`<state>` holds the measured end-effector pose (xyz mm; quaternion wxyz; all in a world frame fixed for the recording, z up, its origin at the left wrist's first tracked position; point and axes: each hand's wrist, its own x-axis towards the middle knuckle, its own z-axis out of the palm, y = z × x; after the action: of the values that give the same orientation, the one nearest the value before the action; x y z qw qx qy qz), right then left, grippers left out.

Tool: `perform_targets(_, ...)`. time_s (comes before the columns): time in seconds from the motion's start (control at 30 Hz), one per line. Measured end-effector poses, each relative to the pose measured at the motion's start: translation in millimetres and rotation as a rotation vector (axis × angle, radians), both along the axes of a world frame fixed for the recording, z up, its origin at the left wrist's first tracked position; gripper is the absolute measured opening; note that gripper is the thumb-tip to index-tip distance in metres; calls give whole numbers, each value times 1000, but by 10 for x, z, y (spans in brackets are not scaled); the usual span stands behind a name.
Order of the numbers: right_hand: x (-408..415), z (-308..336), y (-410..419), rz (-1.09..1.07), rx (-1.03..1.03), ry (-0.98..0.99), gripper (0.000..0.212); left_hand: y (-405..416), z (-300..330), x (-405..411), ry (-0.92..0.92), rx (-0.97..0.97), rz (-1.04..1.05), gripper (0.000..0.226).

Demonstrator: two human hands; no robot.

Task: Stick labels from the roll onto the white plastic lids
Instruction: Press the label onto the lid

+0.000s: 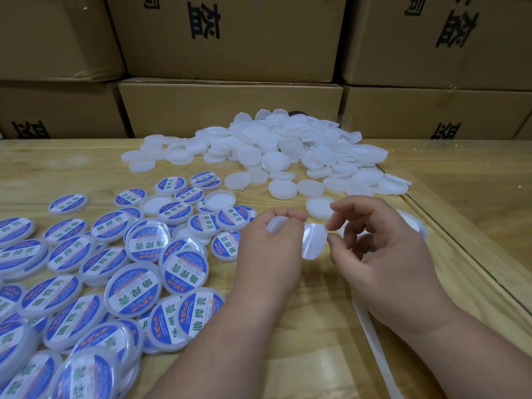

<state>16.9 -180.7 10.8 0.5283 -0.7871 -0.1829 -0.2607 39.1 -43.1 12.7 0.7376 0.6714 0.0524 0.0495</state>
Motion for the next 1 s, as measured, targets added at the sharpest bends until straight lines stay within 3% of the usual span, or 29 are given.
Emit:
perform_targets(0.23,1,6,7,31,11,43,48,22,18,-2,6,-76,-4,21)
perform_targets(0.37,-7,17,33,14,62,55,43,19,19,-17,-78,-224,-80,22)
perform_targets(0.5,3,32,37,27,314,128,38,34,14,-18,-103,-386,-99,33)
perform_targets(0.63,38,87,-22,66,563,271,33,47,11,16,-71,-433,-99,22)
perform_targets(0.73,62,109,-75,107,649,330,32,34,31,38,-20,-586,-124,25)
perform_targets(1.0,84,98,-104,159,616,469,39,7,64,32,55,-756,-217,24)
